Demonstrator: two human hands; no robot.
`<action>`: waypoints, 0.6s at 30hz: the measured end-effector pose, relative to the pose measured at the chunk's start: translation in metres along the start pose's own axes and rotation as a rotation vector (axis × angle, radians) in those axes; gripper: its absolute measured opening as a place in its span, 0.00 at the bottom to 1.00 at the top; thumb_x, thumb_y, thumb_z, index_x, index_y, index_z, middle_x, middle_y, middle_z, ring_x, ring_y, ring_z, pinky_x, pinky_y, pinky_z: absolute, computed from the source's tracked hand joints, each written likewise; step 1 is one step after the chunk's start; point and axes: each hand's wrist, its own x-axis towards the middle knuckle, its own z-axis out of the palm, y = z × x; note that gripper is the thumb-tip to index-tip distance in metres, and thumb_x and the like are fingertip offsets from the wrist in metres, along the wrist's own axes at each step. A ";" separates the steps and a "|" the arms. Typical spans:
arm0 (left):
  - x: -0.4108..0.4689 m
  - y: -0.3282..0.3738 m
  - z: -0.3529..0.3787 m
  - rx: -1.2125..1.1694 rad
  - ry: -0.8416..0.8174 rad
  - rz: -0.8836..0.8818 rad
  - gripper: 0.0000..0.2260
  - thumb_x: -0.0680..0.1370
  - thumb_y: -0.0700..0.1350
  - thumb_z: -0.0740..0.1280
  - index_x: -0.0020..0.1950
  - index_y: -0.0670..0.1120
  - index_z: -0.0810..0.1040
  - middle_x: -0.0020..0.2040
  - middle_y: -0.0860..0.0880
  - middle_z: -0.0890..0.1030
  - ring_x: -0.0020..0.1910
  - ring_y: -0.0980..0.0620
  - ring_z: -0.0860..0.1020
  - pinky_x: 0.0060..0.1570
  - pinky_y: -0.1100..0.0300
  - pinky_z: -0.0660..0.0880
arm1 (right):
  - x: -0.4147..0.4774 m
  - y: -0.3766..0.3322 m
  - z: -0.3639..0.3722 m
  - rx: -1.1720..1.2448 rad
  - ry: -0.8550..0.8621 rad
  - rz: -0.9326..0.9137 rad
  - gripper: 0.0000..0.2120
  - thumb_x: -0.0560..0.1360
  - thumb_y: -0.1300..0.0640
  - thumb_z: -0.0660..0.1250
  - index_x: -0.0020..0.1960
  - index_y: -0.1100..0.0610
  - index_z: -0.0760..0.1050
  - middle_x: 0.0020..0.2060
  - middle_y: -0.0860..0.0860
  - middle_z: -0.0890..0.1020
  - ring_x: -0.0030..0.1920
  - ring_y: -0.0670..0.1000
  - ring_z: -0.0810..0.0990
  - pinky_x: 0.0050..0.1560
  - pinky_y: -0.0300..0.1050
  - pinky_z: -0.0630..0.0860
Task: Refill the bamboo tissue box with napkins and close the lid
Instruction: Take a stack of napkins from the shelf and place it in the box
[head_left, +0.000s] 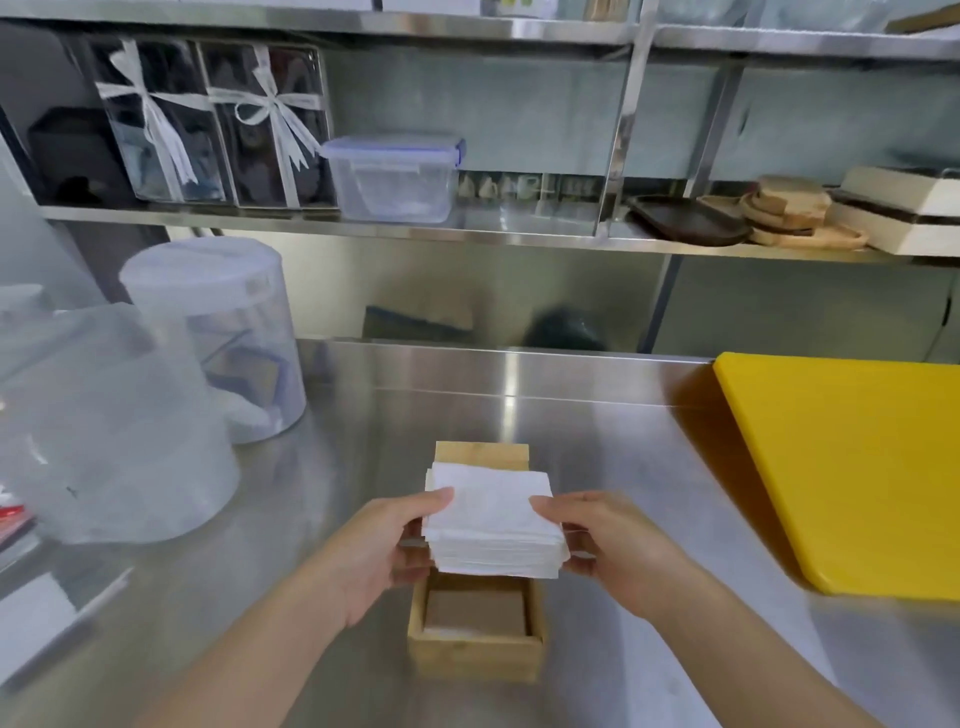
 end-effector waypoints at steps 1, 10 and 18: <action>0.000 -0.004 -0.002 -0.009 0.003 -0.009 0.12 0.70 0.51 0.71 0.46 0.45 0.84 0.44 0.46 0.80 0.41 0.46 0.77 0.49 0.53 0.72 | -0.001 0.002 0.003 -0.023 0.006 0.019 0.09 0.67 0.55 0.73 0.43 0.59 0.81 0.35 0.51 0.82 0.38 0.52 0.77 0.45 0.45 0.72; 0.004 -0.026 -0.012 0.026 0.065 -0.027 0.11 0.70 0.52 0.71 0.44 0.46 0.84 0.40 0.47 0.86 0.39 0.49 0.81 0.41 0.57 0.76 | -0.004 0.014 0.019 -0.117 0.013 0.042 0.04 0.68 0.57 0.72 0.39 0.58 0.80 0.38 0.50 0.81 0.42 0.51 0.73 0.45 0.44 0.64; 0.009 -0.035 -0.014 0.206 0.084 -0.029 0.17 0.66 0.57 0.72 0.48 0.48 0.83 0.54 0.48 0.83 0.54 0.47 0.78 0.56 0.55 0.70 | 0.012 0.034 0.016 -0.146 0.023 -0.006 0.10 0.69 0.60 0.73 0.47 0.65 0.82 0.48 0.55 0.86 0.53 0.52 0.80 0.60 0.47 0.70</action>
